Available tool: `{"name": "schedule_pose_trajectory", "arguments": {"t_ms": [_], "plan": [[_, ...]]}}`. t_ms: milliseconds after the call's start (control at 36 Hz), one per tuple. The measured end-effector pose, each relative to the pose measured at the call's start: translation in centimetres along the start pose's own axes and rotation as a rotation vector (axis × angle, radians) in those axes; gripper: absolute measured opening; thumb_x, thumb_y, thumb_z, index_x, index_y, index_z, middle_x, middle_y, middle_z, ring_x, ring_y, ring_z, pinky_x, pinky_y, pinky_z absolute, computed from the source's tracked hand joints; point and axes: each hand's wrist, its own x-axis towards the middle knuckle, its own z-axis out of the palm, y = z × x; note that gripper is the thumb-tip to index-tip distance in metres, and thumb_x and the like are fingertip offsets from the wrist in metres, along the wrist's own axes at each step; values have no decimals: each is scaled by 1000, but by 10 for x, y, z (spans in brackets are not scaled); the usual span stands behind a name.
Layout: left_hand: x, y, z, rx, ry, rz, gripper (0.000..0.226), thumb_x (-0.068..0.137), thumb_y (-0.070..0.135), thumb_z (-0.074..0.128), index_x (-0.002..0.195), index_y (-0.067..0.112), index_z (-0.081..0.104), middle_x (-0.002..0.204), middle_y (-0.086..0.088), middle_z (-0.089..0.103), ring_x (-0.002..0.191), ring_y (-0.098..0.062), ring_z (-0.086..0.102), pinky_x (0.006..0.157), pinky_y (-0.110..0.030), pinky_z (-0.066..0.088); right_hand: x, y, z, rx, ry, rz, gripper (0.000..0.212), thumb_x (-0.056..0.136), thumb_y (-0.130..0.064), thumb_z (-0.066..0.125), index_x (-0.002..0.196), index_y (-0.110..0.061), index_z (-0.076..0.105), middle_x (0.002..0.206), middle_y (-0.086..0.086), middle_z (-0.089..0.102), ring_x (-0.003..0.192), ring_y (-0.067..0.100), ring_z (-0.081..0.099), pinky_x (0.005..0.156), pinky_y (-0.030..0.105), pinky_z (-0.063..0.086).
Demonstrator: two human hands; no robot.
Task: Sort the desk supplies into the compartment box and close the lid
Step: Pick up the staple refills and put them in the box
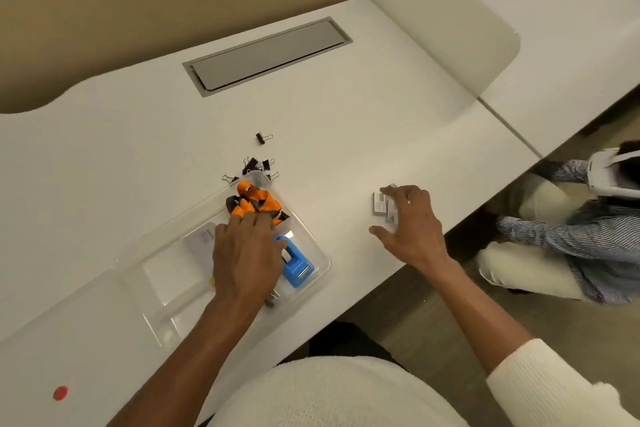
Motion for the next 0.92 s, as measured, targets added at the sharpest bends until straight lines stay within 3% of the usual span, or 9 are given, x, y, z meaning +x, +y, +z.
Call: {"name": "schedule_pose_trajectory", "arguments": {"t_ms": [194,306,361,500,583,667,722,806,917], "plan": [[60,90,27,-94,-105,332,44,94,41,72,128,14,62,127,-4,61,118,-24,53,87,-37,50,38,76,-1,-8,-193,149,104,63,-62,85,149,-34,32,147,0,43,131,19,46,92,44,56],[92,131,48,-47,-175,496,60,93,24,75,145,13,47,148,-8,48,132,-27,49,82,-35,52,38,85,14,39,-134,140,77,62,-66,84,122,-36,45,119,-8,54,97,8,57,66,22,51],[110,145,58,12,-205,576,68,91,14,74,150,13,41,156,-9,42,138,-28,45,80,-34,51,35,86,21,48,-126,105,68,64,-66,82,114,-37,46,113,-10,54,92,9,56,65,21,51],[150,167,78,36,-336,734,99,84,19,82,163,21,23,172,-4,19,151,-28,28,89,-41,55,28,86,41,23,-91,33,74,78,-61,75,138,-31,45,122,-1,52,98,13,55,72,22,53],[162,172,90,85,-445,823,114,79,33,88,165,32,14,175,1,9,147,-26,28,89,-42,55,30,87,46,-17,-90,-11,66,84,-60,70,139,-32,46,122,3,51,96,16,56,70,26,57],[166,171,101,122,-435,900,101,83,36,84,163,34,22,171,0,20,139,-25,35,88,-41,55,33,89,46,-20,-112,-13,56,87,-61,65,132,-33,47,115,0,49,93,15,53,67,28,57],[166,168,106,110,-359,933,86,87,33,81,159,32,33,162,-2,33,132,-25,40,76,-37,53,35,91,46,0,-136,-7,56,88,-60,64,132,-32,45,111,-1,49,90,15,54,67,28,57],[164,167,110,18,-348,855,73,86,31,79,150,32,44,145,0,43,125,-21,43,63,-34,49,38,93,45,46,-182,26,63,84,-59,70,134,-29,45,113,-1,49,88,16,57,73,27,57],[160,169,110,-8,-376,709,64,84,38,78,137,22,46,131,-3,45,116,-23,45,67,-38,54,39,99,42,117,-198,89,62,78,-55,79,128,-27,53,120,-1,51,91,16,60,79,24,54]]}}
